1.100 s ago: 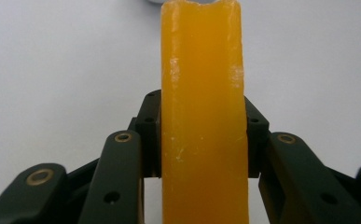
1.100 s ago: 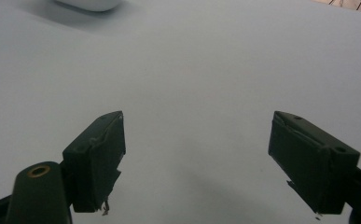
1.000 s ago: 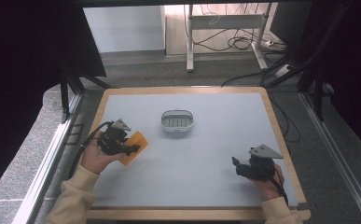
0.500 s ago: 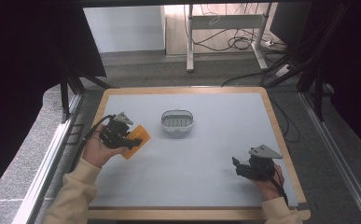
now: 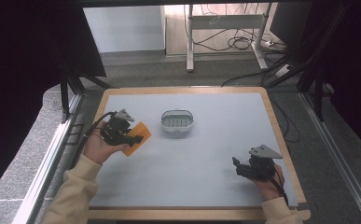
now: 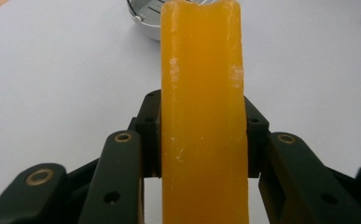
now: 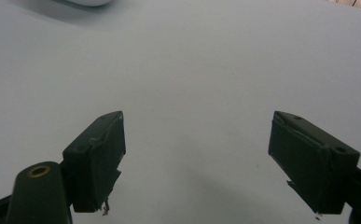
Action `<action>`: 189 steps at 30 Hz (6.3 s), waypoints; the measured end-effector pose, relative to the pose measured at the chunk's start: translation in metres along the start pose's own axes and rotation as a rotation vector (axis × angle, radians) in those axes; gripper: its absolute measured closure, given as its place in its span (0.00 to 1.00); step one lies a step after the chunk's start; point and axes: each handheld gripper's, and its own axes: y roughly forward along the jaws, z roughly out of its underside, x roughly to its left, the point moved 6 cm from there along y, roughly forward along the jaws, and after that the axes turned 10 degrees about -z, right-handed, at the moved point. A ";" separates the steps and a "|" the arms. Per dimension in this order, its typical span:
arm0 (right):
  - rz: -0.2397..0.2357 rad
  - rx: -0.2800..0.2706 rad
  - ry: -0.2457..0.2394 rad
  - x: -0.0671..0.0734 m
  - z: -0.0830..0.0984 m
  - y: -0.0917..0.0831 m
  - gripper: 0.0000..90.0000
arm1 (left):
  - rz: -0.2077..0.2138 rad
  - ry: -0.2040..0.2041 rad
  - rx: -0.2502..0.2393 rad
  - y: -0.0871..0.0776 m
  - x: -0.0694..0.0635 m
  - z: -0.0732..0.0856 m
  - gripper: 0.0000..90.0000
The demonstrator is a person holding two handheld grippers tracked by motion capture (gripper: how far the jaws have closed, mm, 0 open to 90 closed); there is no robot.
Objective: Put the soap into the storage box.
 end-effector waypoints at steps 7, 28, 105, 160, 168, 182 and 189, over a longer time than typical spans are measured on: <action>0.004 0.002 0.004 -0.001 0.001 0.000 0.21 | -0.004 0.016 -0.008 0.001 0.002 -0.009 0.69; 0.010 0.010 0.011 -0.002 0.002 0.001 0.21 | 0.031 0.064 -0.042 0.004 -0.005 -0.038 0.69; 0.016 0.022 0.007 -0.005 0.005 0.002 0.22 | 0.067 0.227 -0.048 0.042 -0.007 -0.109 0.69; 0.044 0.029 0.009 -0.010 0.007 0.000 0.22 | 0.221 0.511 0.042 0.126 -0.006 -0.147 0.69; 0.046 0.033 0.008 -0.009 0.008 0.001 0.22 | 0.235 0.518 0.065 0.144 -0.007 -0.144 0.69; 0.045 0.031 0.010 -0.010 0.008 0.001 0.22 | 0.215 0.513 0.043 0.153 -0.009 -0.143 0.60; 0.040 0.037 0.006 -0.009 0.008 0.001 0.22 | 0.100 0.522 0.003 0.144 -0.003 -0.148 0.40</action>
